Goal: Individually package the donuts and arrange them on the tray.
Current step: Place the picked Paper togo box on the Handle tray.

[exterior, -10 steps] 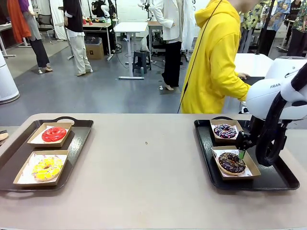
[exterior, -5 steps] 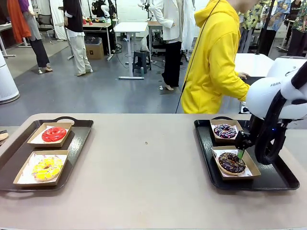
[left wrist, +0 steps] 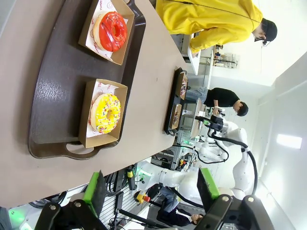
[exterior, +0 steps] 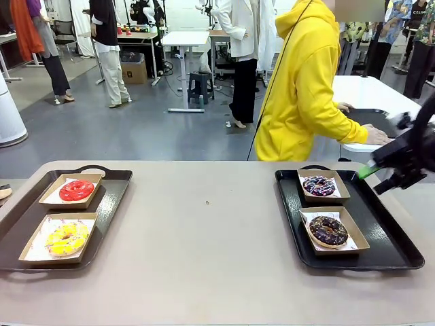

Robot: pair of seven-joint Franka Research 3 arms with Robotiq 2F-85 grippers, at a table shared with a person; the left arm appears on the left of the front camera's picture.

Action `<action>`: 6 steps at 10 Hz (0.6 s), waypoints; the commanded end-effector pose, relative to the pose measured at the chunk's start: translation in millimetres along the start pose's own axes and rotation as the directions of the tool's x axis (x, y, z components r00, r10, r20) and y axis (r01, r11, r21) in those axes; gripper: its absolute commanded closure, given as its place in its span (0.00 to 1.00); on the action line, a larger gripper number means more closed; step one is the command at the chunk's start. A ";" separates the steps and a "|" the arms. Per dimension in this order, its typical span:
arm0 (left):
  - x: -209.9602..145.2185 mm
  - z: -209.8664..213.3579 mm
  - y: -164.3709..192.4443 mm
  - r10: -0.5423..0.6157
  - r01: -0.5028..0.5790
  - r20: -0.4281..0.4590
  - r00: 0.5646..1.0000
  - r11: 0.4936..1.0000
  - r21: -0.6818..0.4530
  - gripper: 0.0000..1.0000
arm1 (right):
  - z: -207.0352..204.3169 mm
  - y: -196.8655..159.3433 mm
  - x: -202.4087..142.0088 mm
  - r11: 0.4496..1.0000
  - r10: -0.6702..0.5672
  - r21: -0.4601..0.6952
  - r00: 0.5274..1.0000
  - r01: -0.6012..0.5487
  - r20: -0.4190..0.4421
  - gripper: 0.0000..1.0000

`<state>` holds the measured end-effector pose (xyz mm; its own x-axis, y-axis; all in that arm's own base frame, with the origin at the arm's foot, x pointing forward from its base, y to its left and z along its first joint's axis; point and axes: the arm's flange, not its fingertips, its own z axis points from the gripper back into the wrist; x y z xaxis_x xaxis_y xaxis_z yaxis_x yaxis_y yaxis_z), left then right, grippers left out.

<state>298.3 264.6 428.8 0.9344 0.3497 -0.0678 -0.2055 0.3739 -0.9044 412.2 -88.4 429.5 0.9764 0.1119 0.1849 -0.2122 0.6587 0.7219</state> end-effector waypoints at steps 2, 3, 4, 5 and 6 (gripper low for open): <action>-0.9 1.0 -0.8 -0.004 0.005 0.012 1.000 1.000 -0.006 0.00 | 52.1 -55.8 -1.7 0.917 -0.060 0.397 0.997 0.038 0.042 0.00; -0.9 1.0 -0.8 -0.004 0.005 0.012 1.000 1.000 -0.006 0.00 | 64.1 -72.6 -8.3 0.897 -0.108 0.438 0.990 0.060 0.087 0.00; -0.9 1.0 -0.8 -0.004 0.005 0.012 1.000 1.000 -0.006 0.00 | 70.0 -91.8 -14.6 0.875 -0.160 0.475 0.981 0.090 0.109 0.00; -0.9 1.0 -0.8 -0.004 0.005 0.012 1.000 1.000 -0.006 0.00 | 71.8 -111.5 -21.5 0.861 -0.200 0.494 0.973 0.118 0.116 0.00; -0.9 1.0 -0.8 -0.004 0.005 0.012 1.000 1.000 -0.006 0.00 | 72.9 -130.6 -30.7 0.847 -0.222 0.515 0.968 0.133 0.114 0.00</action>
<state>298.3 264.6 428.8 0.9343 0.3500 -0.0678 -0.2057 0.3738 -0.9044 397.4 -225.3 383.0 0.9894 -0.1139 0.0902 -0.0637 0.2176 0.9740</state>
